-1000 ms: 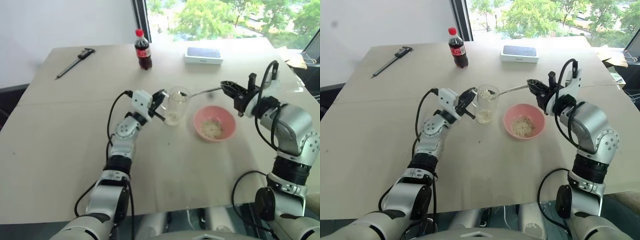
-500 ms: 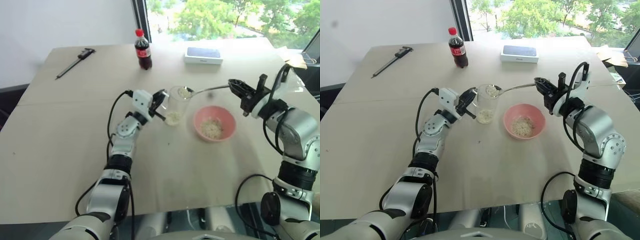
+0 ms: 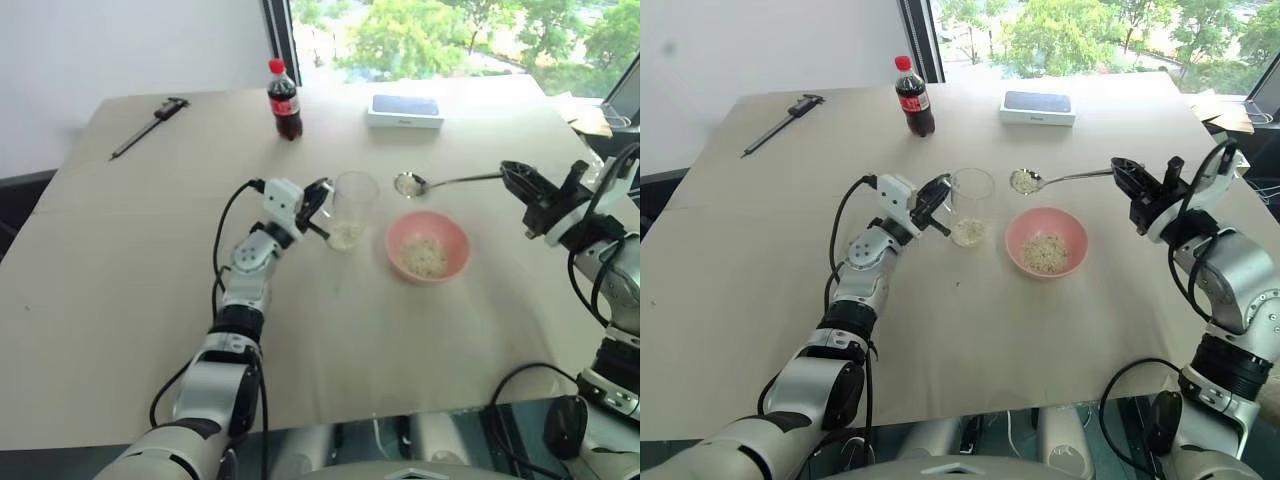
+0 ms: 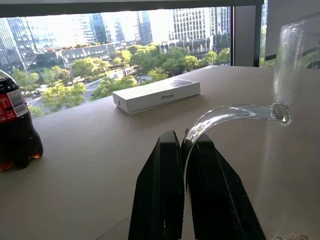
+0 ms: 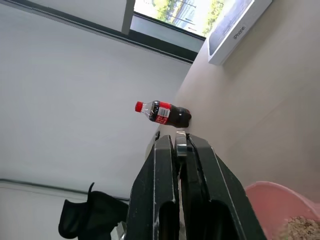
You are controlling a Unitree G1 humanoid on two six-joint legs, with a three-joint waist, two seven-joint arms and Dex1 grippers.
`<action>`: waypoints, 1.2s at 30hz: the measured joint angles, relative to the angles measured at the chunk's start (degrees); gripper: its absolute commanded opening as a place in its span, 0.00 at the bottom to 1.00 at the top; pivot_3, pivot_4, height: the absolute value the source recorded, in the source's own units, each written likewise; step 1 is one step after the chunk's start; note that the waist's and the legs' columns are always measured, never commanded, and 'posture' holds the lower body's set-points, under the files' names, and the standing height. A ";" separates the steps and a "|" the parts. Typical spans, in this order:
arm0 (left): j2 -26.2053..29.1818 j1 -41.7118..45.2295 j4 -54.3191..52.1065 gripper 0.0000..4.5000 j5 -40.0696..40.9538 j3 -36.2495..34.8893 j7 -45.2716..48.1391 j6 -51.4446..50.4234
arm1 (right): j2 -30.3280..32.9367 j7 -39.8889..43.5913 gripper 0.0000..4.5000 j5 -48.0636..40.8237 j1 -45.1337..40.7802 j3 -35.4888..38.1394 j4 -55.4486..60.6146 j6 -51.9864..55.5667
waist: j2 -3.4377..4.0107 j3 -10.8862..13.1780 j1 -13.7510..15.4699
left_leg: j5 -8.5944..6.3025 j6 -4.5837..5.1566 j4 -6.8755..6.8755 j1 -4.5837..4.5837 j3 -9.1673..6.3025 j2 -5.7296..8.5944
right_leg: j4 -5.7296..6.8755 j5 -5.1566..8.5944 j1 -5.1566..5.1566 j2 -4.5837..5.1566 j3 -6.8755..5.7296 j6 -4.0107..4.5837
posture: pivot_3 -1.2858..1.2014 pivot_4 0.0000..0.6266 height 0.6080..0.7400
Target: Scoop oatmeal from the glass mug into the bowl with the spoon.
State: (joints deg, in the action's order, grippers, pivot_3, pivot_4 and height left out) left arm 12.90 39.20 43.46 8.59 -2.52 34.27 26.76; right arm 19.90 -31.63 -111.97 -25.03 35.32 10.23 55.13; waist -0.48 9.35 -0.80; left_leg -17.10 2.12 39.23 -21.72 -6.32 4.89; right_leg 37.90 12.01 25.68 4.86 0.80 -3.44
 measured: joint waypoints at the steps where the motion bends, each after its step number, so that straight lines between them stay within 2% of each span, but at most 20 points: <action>1: 0.04 0.00 0.06 0.00 0.00 0.00 0.04 0.05 | 0.33 0.48 0.00 0.00 0.89 0.24 0.02 0.50 | 0.00 0.00 0.03 | 0.00 0.00 0.00 0.00 0.00 0.00 | -0.01 -0.01 0.00 0.00 0.00 -0.01 | 0.52 0.24 1.00; 10: 1.20 -0.12 0.32 0.00 0.15 -0.89 0.27 0.12 | 4.17 3.68 0.00 0.07 8.73 1.71 0.02 2.72 | -0.01 0.00 -0.04 | -0.01 0.03 0.00 0.02 0.11 -0.01 | -0.02 -0.03 0.00 0.00 0.10 -0.05 | 0.52 0.24 1.00; 13: 1.55 -0.45 0.32 0.00 0.25 -1.60 0.22 0.13 | 11.18 5.04 0.00 0.13 10.65 0.63 0.09 3.60 | -0.01 0.00 -0.04 | -0.02 0.06 0.02 0.02 0.18 0.00 | -0.05 -0.04 -0.01 0.01 0.13 -0.07 | 0.52 0.24 1.00; 20: 1.57 -1.19 -0.20 0.00 0.58 -1.87 -0.23 0.10 | 22.49 7.43 0.00 1.14 9.87 -5.79 3.45 3.01 | -0.02 -0.01 -0.10 | -0.02 0.07 0.03 0.07 0.28 -0.05 | -0.04 -0.05 -0.05 0.01 0.16 -0.09 | 0.52 0.24 1.00; 28: 2.04 -4.85 -6.43 0.00 1.20 -2.00 -1.62 -2.46 | 33.71 20.14 0.00 17.78 2.01 -16.30 14.30 3.43 | -0.04 0.00 0.12 | 0.00 0.04 0.08 0.01 0.24 -0.07 | -0.17 -0.07 -0.04 -0.01 0.10 -0.12 | 0.52 0.24 1.00; 36: 2.08 -9.37 -14.97 0.00 1.58 -2.01 -4.76 -7.31 | 43.49 42.68 0.00 45.27 -0.04 -27.16 20.58 -0.94 | -0.07 0.02 0.59 | -0.01 0.03 0.09 -0.15 0.25 -0.01 | -0.54 -0.13 -0.01 0.04 0.08 -0.24 | 0.52 0.24 1.00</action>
State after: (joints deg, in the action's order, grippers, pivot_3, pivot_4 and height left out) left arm 14.98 29.82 28.49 10.17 -4.53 29.51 19.45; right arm 63.39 11.05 -66.70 -25.07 8.15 30.81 54.20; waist -0.55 9.37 -0.21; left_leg -17.11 2.15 39.33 -21.88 -6.07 4.88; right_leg 37.36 11.88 25.67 4.90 0.88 -3.68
